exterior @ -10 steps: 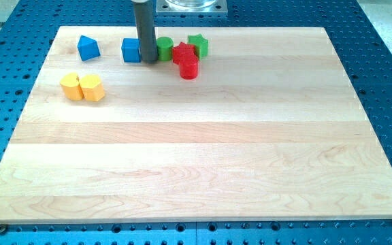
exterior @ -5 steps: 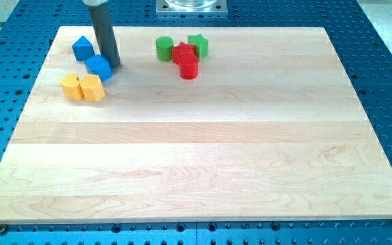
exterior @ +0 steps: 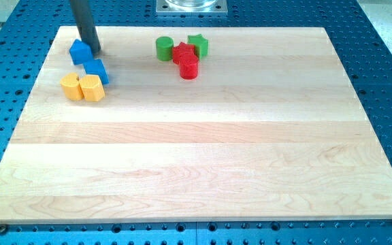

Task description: Push both the blue blocks above the yellow blocks

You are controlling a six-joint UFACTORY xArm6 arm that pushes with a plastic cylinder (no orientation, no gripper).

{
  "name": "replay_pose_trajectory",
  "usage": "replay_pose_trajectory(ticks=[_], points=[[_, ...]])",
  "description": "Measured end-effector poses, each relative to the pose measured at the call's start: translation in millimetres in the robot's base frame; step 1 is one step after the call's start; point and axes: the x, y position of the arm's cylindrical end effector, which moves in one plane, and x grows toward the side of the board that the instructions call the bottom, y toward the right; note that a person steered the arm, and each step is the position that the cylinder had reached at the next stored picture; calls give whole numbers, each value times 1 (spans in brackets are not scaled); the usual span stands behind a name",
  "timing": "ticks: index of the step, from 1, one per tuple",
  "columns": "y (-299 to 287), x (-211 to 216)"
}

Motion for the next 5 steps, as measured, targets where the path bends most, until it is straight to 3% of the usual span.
replay_pose_trajectory(ticks=[1, 2, 4, 5], points=[[19, 1], [7, -41], [-19, 4], [-22, -12]])
